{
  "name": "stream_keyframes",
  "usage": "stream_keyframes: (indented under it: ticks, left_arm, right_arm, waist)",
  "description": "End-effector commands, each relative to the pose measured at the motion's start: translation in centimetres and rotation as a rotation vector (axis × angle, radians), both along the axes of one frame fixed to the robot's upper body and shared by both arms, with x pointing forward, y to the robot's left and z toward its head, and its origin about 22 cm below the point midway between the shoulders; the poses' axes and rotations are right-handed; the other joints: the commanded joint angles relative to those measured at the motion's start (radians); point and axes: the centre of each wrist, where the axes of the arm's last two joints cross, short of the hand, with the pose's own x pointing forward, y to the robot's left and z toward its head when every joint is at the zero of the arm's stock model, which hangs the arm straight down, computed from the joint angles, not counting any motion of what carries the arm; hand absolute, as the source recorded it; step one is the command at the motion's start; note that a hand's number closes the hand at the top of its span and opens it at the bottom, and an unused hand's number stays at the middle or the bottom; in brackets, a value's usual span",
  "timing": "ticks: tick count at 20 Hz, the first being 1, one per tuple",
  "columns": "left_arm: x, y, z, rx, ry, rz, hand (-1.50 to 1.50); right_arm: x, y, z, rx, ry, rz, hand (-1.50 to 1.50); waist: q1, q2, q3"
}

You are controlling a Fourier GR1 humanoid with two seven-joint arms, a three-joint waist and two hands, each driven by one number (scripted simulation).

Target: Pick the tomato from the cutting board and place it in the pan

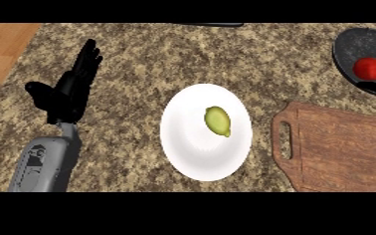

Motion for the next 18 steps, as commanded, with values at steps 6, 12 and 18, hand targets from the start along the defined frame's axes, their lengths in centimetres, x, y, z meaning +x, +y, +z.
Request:
stream_keyframes:
  ticks: [6, 12, 18]
  left_arm:
    - [0.0, 1.6, -0.3, 0.001, 0.026, 0.051, 0.0]
    - [-0.6, 0.8, -0.5, 0.005, 0.024, 0.069, 0.0]
    - [-1.5, 1.0, -0.8, 0.006, 0.037, 0.09, 0.0]
  right_arm:
    - [-4.2, -4.6, 0.4, 0.305, -0.112, 0.102, -1.5]
    - [-9.4, -9.2, 1.7, 0.374, -0.127, 0.205, -1.5]
    - [-12.8, -11.6, 2.7, 0.364, -0.117, 0.212, -1.5]
  waist:
    - [-0.046, -0.014, -0.002]
    - [-0.069, -0.029, -0.004]
    - [-0.08, -0.038, -0.006]
